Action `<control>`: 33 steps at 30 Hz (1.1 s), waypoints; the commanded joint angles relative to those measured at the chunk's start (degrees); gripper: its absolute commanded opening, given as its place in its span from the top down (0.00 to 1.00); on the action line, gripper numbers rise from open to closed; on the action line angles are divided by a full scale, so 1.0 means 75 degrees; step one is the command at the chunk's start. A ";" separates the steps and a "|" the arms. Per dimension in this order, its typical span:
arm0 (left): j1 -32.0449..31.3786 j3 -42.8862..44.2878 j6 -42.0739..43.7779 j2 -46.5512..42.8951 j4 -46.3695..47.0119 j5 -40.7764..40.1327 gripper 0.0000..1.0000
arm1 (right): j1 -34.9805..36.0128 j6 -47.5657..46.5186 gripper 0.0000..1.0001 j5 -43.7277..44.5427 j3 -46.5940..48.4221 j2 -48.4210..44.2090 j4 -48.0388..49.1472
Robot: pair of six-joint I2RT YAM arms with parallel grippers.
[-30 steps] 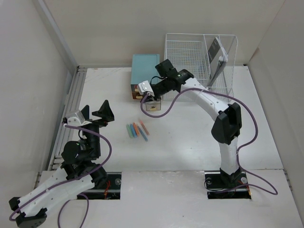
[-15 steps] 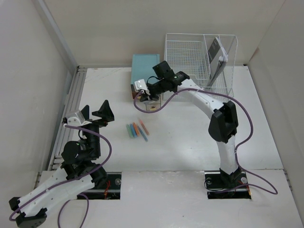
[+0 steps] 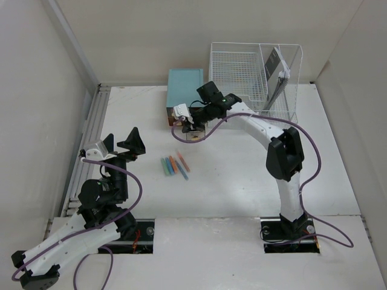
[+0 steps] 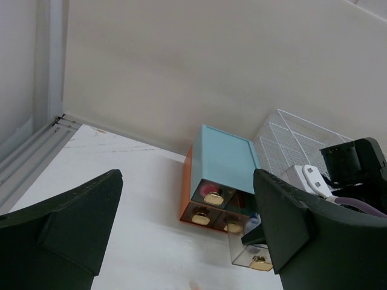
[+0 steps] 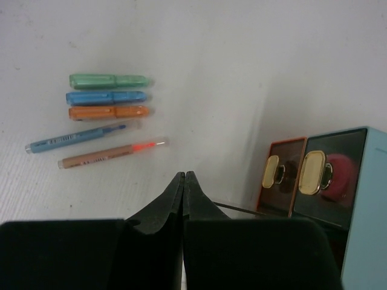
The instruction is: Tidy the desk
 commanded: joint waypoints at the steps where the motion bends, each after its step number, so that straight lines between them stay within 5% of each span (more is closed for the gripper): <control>1: 0.0012 -0.0019 0.0117 -0.0046 0.0281 -0.0045 0.12 | -0.0185 0.0052 1.00 -0.0039 -0.0140 -0.0446 0.0200; 15: 0.0012 -0.0019 0.0117 -0.0046 0.0281 -0.0045 0.12 | -0.0186 -0.0405 1.00 -0.1351 -0.0620 -0.1173 0.0048; 20: 0.0012 -0.0019 0.0117 -0.0046 0.0281 -0.0045 0.12 | -0.0022 -0.1575 1.00 -0.1680 -0.0282 -0.1011 -0.1343; 25: 0.0012 -0.0019 0.0117 -0.0046 0.0281 -0.0045 0.12 | 0.0048 -0.2034 1.00 -0.1282 0.0047 -0.0541 -0.2389; 33: 0.0012 -0.0019 0.0117 -0.0117 0.0281 -0.0045 0.12 | 0.0048 -0.1499 1.00 -0.0040 -0.0339 -0.0295 -0.1901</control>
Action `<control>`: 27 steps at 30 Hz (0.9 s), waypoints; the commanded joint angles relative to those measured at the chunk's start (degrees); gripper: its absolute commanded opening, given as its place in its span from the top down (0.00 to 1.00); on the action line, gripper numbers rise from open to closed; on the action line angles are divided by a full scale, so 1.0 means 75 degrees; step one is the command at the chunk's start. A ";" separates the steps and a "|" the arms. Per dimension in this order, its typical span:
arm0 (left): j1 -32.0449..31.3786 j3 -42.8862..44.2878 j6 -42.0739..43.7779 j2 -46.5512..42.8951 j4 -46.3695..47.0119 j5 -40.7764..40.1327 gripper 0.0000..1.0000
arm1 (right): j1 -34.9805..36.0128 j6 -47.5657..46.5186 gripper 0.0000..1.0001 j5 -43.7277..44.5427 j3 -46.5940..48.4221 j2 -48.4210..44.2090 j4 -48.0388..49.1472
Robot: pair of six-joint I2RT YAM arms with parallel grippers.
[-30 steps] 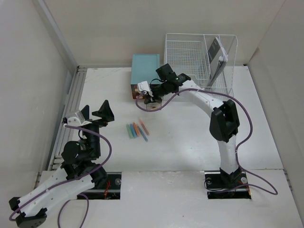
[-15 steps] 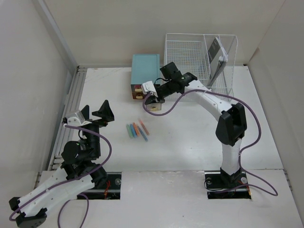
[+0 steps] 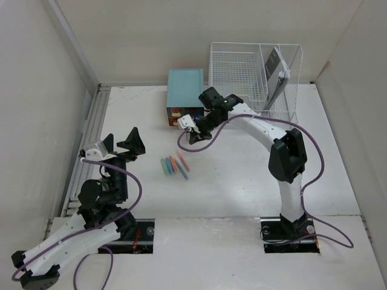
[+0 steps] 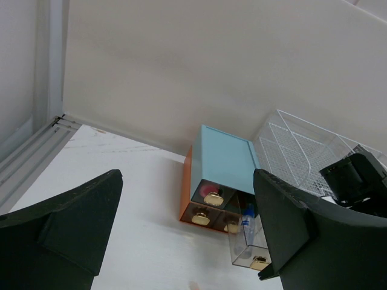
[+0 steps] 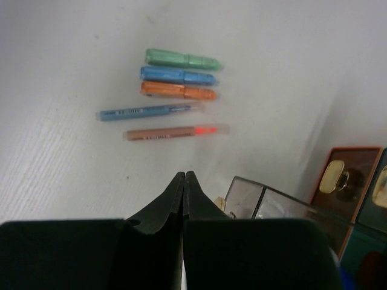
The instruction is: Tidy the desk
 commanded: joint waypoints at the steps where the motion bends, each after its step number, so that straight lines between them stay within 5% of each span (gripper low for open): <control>1: 0.0012 -0.0019 0.0117 -0.0099 0.0281 -0.0045 0.12 | 0.0016 0.0404 1.00 0.0546 -0.0167 0.0017 0.0375; 27: 0.0012 -0.0019 0.0117 -0.0169 0.0281 -0.0045 0.12 | -0.0124 0.3265 1.00 0.4449 0.0827 0.0978 0.3329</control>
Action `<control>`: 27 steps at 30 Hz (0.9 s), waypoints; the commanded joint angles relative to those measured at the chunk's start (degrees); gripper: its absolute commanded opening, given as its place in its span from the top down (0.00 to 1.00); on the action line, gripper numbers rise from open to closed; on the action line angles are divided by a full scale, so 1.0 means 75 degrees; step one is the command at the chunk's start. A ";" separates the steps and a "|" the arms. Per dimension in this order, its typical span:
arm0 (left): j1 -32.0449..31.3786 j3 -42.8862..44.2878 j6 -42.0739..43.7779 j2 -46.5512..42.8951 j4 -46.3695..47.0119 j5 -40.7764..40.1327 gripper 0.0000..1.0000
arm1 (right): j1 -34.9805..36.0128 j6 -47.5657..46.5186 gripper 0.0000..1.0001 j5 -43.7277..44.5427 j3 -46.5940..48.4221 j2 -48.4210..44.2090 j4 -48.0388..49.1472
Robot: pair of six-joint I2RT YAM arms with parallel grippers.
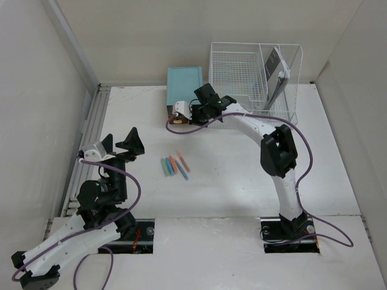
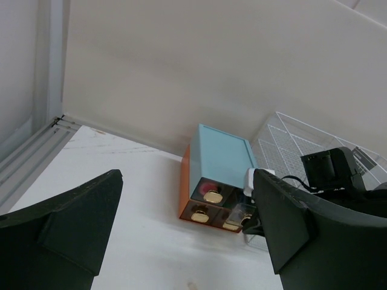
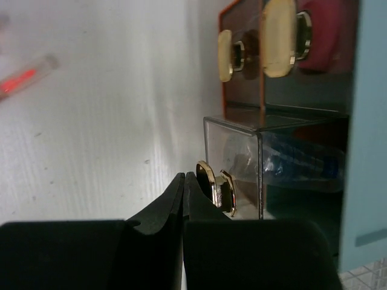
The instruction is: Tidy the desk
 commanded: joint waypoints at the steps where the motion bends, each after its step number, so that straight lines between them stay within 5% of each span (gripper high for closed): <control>1: 0.0012 -0.0019 0.0117 -0.0091 0.0278 -0.0045 0.12 | -0.0028 0.0403 1.00 0.0527 0.0507 0.0144 0.0896; 19: 0.0012 -0.0019 0.0117 -0.0091 0.0278 -0.0045 0.12 | -0.0028 0.0814 1.00 0.1735 0.0496 0.0297 0.1917; 23: 0.0012 -0.0019 0.0117 -0.0091 0.0278 0.0026 0.12 | -0.0028 0.0558 1.00 0.0392 0.0086 -0.0240 0.1263; 27: 0.0012 -0.0019 -0.0035 0.0049 0.0278 0.0236 0.11 | -0.0028 0.0263 0.97 -0.2291 -0.0300 -0.1259 0.0020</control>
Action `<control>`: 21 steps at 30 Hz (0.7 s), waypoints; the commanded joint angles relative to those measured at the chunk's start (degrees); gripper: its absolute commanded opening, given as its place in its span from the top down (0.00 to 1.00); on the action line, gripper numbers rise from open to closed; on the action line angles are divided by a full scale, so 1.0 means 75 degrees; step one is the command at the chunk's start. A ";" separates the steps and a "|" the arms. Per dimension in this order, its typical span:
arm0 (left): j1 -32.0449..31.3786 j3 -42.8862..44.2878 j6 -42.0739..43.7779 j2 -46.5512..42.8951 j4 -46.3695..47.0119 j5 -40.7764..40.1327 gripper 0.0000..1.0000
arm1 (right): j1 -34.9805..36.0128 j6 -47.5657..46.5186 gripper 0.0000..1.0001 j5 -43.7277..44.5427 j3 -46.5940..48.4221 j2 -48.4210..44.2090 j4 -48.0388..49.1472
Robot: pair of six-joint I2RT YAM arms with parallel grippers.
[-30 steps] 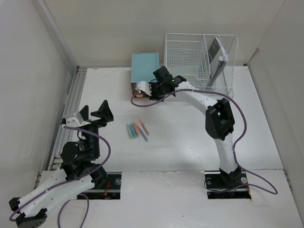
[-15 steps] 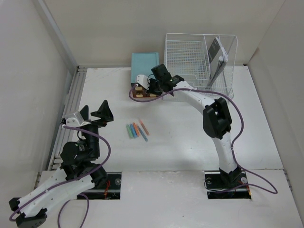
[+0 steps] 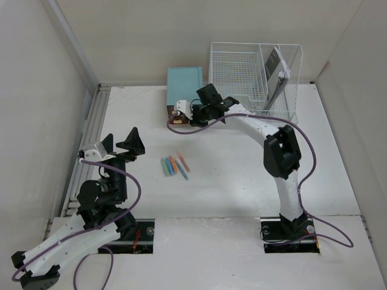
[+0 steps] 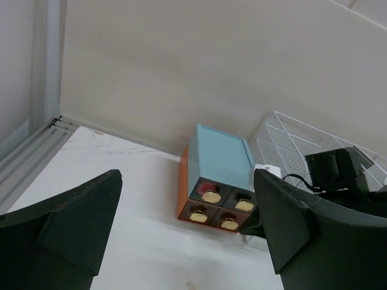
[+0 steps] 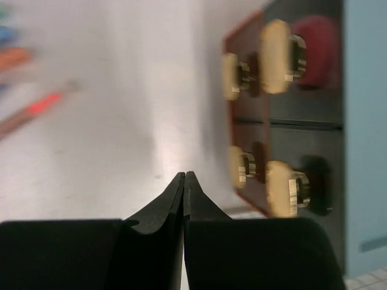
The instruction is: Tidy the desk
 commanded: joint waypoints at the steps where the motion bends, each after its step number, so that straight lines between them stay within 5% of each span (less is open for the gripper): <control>1: 0.0012 -0.0019 -0.0027 0.0047 0.0211 0.0193 0.11 | 0.0082 -0.0241 0.95 -0.2173 -0.0320 -0.1461 -0.0812; 3: 0.0012 -0.0019 -0.0283 0.0257 0.0211 0.0403 0.08 | 0.0152 0.0541 0.90 -0.1873 -0.0754 -0.2406 -0.0148; 5: 0.0012 -0.0019 -0.0459 0.0479 0.0130 0.0543 0.06 | 0.0259 0.1326 0.63 -0.0143 -0.1687 -0.3124 0.0881; 6: 0.0012 -0.0019 -0.0576 0.0805 0.0048 0.0626 0.06 | 0.0375 0.1736 0.01 0.0560 -0.2019 -0.3789 0.1896; 7: 0.0081 0.0155 -0.0856 0.1006 -0.0023 0.0847 0.05 | 0.0480 0.1740 0.00 0.1913 -0.2358 -0.4097 0.2417; 10: 0.0443 0.0646 -0.1326 0.2115 -0.0503 0.1653 0.03 | 0.0412 0.2183 0.00 0.3048 -0.3287 -0.4931 0.3768; 17: 0.2047 0.2452 -0.2897 0.5583 -0.2261 0.3342 0.06 | -0.0280 0.3976 0.00 0.2116 -0.0712 -0.4464 0.0643; 21: 0.2377 0.3539 -0.3120 0.7180 -0.2694 0.3753 0.12 | -0.0864 0.4504 0.05 0.1051 -0.0965 -0.4791 0.0956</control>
